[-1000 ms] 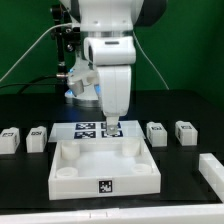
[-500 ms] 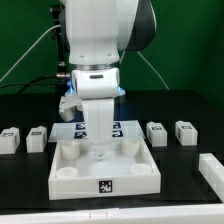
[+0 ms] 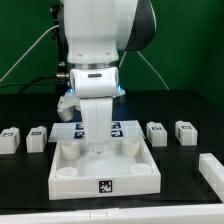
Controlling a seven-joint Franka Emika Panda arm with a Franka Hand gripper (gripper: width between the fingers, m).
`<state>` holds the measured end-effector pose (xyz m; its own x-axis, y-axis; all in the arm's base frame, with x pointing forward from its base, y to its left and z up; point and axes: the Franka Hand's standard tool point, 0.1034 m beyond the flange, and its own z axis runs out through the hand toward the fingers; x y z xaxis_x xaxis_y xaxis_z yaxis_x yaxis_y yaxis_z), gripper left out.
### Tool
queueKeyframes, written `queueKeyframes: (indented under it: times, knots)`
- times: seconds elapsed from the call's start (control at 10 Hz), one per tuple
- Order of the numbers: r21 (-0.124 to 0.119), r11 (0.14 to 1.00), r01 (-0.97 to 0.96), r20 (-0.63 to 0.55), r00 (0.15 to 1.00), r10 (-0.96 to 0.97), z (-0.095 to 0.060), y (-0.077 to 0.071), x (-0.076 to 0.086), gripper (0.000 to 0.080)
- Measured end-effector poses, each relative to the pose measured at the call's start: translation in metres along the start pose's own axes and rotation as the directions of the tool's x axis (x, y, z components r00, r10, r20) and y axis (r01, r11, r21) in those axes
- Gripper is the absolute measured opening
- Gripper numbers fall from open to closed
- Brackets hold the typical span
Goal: Assemble one leg
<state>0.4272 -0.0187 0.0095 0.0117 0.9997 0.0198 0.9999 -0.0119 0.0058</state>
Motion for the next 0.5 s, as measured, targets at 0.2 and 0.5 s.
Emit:
queueKeyframes:
  times: [0.2, 0.5]
  knots:
    - [0.0, 1.0, 0.0, 0.0, 1.0, 0.0, 0.0, 0.0, 0.0, 0.0092]
    - [0.0, 1.0, 0.0, 0.0, 1.0, 0.0, 0.0, 0.0, -0.0001, 0.0057]
